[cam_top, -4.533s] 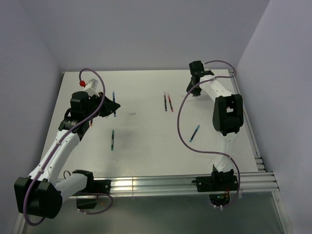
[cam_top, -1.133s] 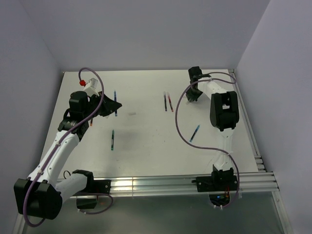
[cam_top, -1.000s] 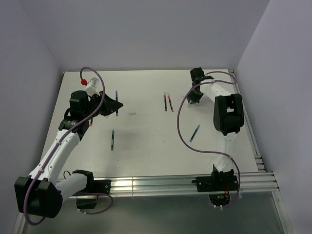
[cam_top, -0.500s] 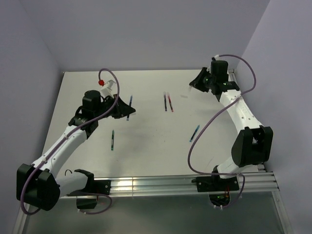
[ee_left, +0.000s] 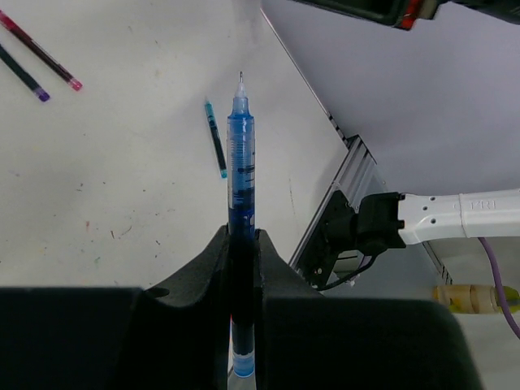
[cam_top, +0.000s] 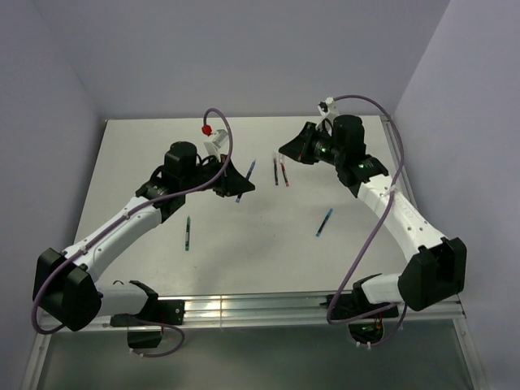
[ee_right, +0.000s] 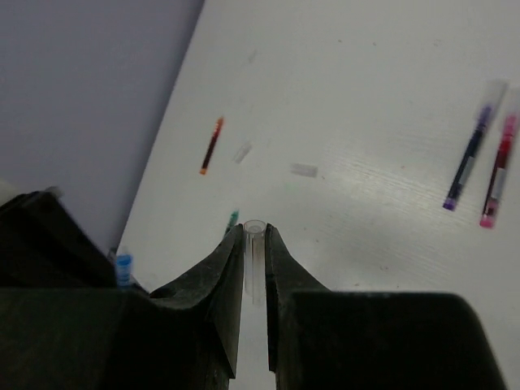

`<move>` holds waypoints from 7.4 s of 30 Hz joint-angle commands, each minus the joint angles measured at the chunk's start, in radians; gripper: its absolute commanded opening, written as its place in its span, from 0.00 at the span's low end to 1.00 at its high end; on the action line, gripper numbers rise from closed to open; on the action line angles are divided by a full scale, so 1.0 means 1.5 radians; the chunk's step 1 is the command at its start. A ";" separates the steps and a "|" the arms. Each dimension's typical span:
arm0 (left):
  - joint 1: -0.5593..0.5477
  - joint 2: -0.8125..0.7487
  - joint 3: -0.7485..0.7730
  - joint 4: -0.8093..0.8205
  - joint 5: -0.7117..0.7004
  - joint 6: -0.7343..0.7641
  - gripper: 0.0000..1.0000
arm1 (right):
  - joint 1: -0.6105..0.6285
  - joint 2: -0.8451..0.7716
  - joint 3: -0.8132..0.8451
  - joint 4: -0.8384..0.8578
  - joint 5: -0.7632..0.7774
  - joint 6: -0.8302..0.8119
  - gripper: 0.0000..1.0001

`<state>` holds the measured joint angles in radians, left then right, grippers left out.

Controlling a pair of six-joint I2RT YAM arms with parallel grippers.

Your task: Insert the pens into the pen caps

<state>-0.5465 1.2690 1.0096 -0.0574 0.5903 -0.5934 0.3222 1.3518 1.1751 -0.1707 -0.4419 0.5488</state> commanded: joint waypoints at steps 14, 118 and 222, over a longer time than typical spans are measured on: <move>-0.019 -0.047 -0.057 0.133 0.023 0.013 0.00 | 0.057 -0.054 -0.057 0.309 -0.061 0.175 0.00; -0.020 -0.040 -0.056 0.147 -0.047 -0.006 0.00 | 0.104 -0.030 -0.092 0.340 0.032 0.287 0.00; 0.114 -0.137 -0.066 0.119 -0.165 -0.012 0.00 | 0.327 0.055 -0.057 0.312 -0.074 0.167 0.00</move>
<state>-0.4389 1.0611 0.8867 -0.0875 0.5152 -0.5945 0.7025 1.4315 1.0801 0.4267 -0.2871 0.8051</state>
